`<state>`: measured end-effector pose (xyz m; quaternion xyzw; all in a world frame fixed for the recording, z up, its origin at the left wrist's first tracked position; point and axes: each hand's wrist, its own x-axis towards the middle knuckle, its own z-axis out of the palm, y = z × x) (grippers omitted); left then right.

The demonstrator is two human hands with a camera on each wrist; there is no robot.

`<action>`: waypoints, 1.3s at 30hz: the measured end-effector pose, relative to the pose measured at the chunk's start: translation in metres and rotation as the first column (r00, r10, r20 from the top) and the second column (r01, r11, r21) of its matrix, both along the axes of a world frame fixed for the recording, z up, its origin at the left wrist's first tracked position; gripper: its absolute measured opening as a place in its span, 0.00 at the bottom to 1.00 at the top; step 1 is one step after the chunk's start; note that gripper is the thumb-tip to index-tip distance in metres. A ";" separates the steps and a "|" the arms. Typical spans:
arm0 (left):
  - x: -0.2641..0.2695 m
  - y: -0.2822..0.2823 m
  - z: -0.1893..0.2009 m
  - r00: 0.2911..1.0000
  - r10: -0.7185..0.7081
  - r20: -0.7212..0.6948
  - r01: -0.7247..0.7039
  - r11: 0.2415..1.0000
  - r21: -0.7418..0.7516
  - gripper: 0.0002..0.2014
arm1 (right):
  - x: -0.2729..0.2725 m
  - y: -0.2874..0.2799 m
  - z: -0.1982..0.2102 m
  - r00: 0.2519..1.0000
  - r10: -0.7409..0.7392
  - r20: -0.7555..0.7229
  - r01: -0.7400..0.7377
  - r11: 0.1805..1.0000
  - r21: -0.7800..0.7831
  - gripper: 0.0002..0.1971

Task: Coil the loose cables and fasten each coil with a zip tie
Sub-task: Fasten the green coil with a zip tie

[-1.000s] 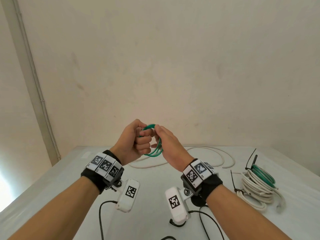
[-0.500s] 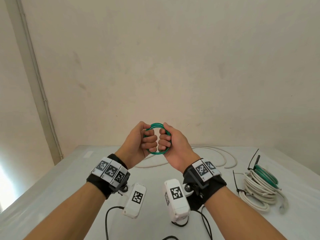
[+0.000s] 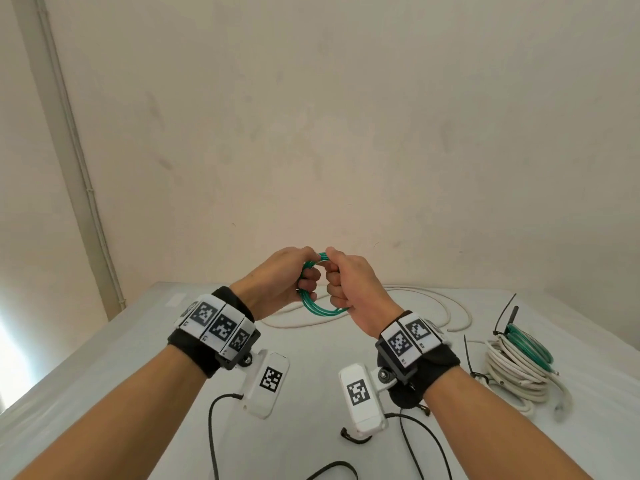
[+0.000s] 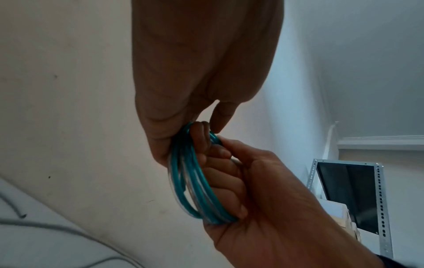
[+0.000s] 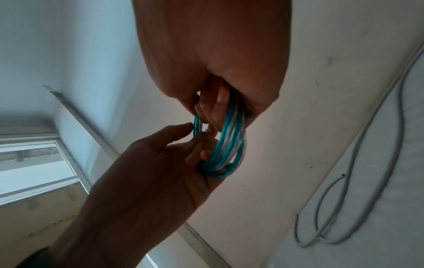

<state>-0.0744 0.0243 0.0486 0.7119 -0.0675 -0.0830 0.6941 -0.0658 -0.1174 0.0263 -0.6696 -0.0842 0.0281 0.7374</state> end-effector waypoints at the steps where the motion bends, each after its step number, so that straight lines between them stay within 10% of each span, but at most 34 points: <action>1: 0.000 -0.001 -0.002 1.000 0.001 -0.007 -0.002 1.000 -0.008 0.12 | 0.000 -0.001 -0.001 1.000 0.009 -0.004 -0.009 1.000 0.001 0.17; 14: 0.004 -0.021 -0.029 0.976 0.038 0.216 -0.129 0.895 0.427 0.10 | 0.004 -0.028 -0.011 0.952 0.139 -0.273 -0.127 0.990 0.062 0.22; 23: 0.008 -0.027 -0.042 0.996 -0.070 -0.048 0.066 0.995 -0.077 0.15 | 0.009 -0.040 -0.015 0.975 -0.054 -0.217 0.062 0.997 0.034 0.22; 28: 0.013 -0.020 -0.070 0.985 -0.140 -0.096 0.157 0.969 0.193 0.17 | 0.007 -0.051 -0.021 0.978 -0.088 -0.190 0.070 0.993 -0.100 0.20; 31: 0.010 -0.021 -0.085 0.937 -0.305 -0.172 0.348 0.767 0.539 0.12 | 0.007 -0.058 -0.029 0.975 -0.097 -0.202 0.075 0.991 -0.114 0.20; 35: -0.003 -0.033 -0.109 0.827 -0.445 -0.344 0.491 0.272 0.827 0.11 | 0.007 -0.066 -0.038 0.972 -0.108 -0.208 0.082 0.988 -0.129 0.20; 39: -0.003 -0.041 -0.125 0.804 -0.475 -0.359 0.479 0.157 0.864 0.14 | 0.006 -0.071 -0.041 0.973 -0.109 -0.205 0.084 0.988 -0.129 0.20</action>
